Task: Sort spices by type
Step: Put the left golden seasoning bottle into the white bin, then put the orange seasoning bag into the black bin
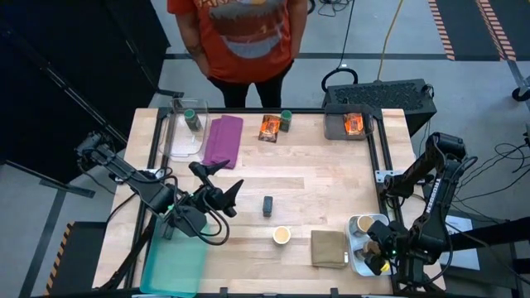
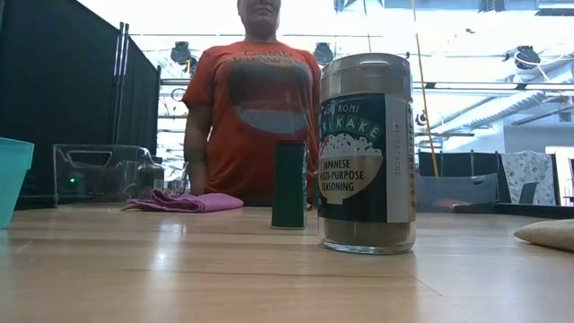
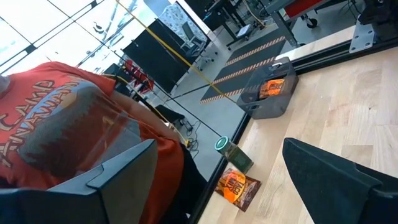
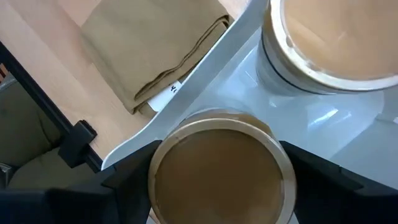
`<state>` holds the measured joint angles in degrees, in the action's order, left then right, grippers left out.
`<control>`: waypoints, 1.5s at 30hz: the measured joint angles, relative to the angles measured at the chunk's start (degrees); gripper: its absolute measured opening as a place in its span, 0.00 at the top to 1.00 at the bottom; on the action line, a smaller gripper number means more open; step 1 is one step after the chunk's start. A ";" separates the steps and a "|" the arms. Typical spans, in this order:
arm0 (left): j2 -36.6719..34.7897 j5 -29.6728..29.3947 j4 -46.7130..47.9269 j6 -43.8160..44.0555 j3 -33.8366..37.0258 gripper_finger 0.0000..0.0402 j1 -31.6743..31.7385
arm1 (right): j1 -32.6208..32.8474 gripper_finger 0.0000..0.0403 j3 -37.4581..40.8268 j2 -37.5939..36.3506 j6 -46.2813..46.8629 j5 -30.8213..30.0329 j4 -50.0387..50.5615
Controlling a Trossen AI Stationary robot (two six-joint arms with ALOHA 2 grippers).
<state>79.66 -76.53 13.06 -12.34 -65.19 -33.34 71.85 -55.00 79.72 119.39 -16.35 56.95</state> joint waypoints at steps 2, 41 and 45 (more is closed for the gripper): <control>0.00 0.00 -0.02 0.00 0.00 0.12 0.00 | 0.00 0.28 0.00 -0.09 0.16 0.14 0.00; 0.02 16.98 0.38 3.54 0.00 0.12 1.60 | -28.68 0.28 -22.60 -0.76 -60.92 -32.84 14.57; 0.02 17.02 2.38 6.32 0.02 0.12 1.44 | -32.97 0.28 -22.58 -0.76 -72.64 -33.24 9.35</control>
<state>79.68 -59.51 15.44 -6.02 -65.17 -31.90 38.89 -77.58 78.96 46.75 -49.58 66.30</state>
